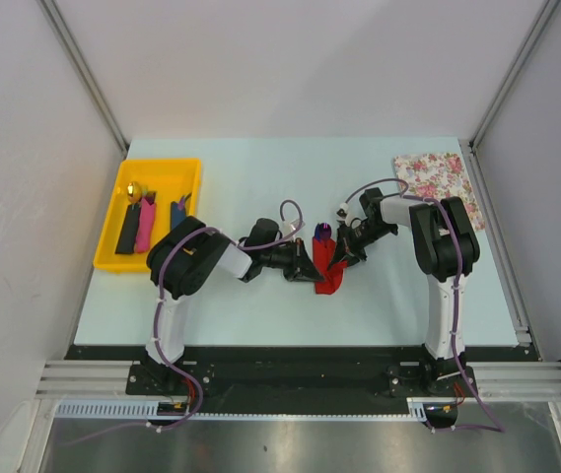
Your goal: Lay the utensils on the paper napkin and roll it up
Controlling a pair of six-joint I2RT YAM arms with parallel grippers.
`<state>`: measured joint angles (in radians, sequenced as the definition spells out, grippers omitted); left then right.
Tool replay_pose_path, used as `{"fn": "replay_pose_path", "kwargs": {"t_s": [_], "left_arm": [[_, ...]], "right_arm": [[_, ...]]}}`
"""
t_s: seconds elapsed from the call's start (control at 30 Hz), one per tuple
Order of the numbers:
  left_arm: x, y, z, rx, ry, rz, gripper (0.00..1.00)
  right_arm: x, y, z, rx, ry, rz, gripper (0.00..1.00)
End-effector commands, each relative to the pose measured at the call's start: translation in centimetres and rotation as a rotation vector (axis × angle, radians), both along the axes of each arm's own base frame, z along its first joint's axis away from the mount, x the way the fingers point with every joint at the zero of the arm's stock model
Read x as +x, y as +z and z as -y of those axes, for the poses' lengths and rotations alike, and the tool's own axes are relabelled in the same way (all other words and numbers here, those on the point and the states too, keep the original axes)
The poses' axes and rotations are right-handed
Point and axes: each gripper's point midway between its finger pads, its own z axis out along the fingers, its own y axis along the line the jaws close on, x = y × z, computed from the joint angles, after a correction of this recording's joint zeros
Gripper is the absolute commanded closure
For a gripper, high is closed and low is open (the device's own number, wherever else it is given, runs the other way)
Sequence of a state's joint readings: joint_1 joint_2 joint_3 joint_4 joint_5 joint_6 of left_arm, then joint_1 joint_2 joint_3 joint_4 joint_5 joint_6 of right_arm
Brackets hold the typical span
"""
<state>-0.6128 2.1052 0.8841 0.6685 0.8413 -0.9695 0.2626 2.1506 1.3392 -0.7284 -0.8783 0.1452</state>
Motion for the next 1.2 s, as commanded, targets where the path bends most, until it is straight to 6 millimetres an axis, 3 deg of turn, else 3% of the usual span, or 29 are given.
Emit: {"fn": "replay_pose_path", "kwargs": {"t_s": [0.0, 0.23, 0.43, 0.63, 0.97, 1.17], "left_arm": [[-0.2, -0.1, -0.5, 0.018, 0.000, -0.003, 1.00], [-0.6, -2.4, -0.7, 0.118, -0.018, -0.034, 1.00], [-0.5, -2.7, -0.7, 0.143, -0.025, -0.024, 1.00], [-0.5, -2.6, -0.4, 0.146, -0.038, -0.007, 1.00], [-0.4, -2.0, -0.1, 0.142, -0.049, 0.035, 1.00], [-0.1, 0.0, 0.3, 0.096, -0.058, 0.090, 1.00]], "right_arm": [[0.7, -0.1, 0.6, -0.064, 0.030, 0.084, 1.00], [0.8, 2.9, -1.0, -0.030, 0.084, 0.180, 1.00], [0.4, 3.9, -2.0, -0.017, 0.102, 0.192, 1.00], [0.7, 3.3, -2.8, 0.004, 0.102, 0.165, 1.00], [-0.2, 0.7, -3.5, 0.048, 0.089, 0.027, 1.00], [-0.1, -1.1, -2.7, 0.022, 0.063, -0.020, 1.00]]}}
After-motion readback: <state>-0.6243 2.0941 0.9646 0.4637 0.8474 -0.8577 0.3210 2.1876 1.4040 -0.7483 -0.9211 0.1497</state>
